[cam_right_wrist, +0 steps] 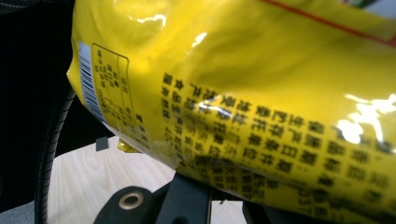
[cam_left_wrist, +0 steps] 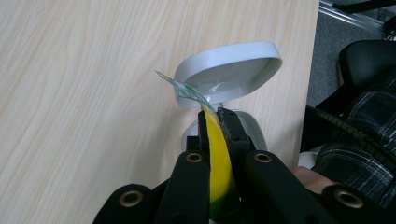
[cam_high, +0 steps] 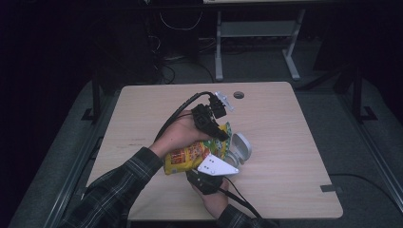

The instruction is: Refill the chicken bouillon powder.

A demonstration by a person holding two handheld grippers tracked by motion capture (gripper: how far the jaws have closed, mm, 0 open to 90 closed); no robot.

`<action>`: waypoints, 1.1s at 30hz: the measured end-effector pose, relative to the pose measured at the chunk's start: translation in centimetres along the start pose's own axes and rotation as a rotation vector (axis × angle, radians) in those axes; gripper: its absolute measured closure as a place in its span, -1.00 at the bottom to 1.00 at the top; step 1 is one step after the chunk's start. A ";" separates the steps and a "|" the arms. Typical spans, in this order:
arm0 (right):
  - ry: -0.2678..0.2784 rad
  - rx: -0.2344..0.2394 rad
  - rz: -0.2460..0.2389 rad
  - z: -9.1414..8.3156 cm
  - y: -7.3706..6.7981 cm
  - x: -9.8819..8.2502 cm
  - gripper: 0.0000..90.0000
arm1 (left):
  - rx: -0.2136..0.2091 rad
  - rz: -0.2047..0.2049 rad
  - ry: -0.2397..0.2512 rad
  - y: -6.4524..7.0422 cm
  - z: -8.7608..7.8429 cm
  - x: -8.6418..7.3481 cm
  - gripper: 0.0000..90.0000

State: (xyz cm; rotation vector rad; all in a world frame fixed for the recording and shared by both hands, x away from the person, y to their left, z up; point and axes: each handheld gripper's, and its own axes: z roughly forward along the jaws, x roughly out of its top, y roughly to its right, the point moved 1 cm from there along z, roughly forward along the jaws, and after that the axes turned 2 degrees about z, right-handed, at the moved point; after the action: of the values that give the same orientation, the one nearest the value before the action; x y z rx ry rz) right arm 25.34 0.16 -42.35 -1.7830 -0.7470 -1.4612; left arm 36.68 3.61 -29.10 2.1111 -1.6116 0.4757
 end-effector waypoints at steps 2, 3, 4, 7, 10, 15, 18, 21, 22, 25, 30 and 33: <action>0.000 0.001 0.000 0.0 0.0 0.0 1.00 | 0.001 0.001 0.000 0.0 0.0 0.0 1.00; 0.000 0.001 0.000 0.0 0.0 0.0 1.00 | 0.002 0.001 0.001 0.0 0.0 0.0 1.00; 0.000 0.001 0.000 0.0 0.0 0.0 1.00 | 0.002 0.001 0.001 0.0 0.0 0.0 1.00; -0.001 0.001 -0.001 0.0 0.0 0.0 1.00 | 0.002 0.001 0.000 0.0 -0.1 0.0 1.00; 0.000 0.002 0.000 0.1 0.0 0.0 1.00 | 0.004 0.003 -0.002 0.0 -0.1 0.0 1.00; 0.002 0.004 0.000 0.1 0.0 0.1 1.00 | 0.004 0.003 -0.005 -0.1 -0.1 0.0 1.00; 0.004 0.004 0.004 0.1 0.0 0.1 1.00 | 0.007 0.007 -0.011 -0.1 -0.1 0.1 1.00; 0.005 0.005 0.008 0.1 0.0 0.2 1.00 | 0.008 0.010 -0.013 -0.1 -0.1 0.2 1.00; 0.005 0.005 0.009 0.1 0.1 0.2 1.00 | 0.009 0.010 -0.015 -0.1 -0.1 0.2 1.00; 0.006 0.005 0.012 0.1 0.1 0.2 1.00 | 0.008 0.008 -0.016 -0.1 -0.1 0.2 1.00; 0.008 0.003 0.013 0.1 0.1 0.2 1.00 | 0.009 0.007 -0.016 -0.1 -0.1 0.3 1.00; 0.008 0.004 0.015 0.1 0.1 0.3 1.00 | 0.009 0.006 -0.020 -0.1 -0.1 0.3 1.00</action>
State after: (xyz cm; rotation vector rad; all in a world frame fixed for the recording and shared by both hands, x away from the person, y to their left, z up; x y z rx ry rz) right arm 25.53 0.18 -42.13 -1.7748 -0.7299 -1.4552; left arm 36.87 3.43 -28.86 2.1248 -1.6301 0.4660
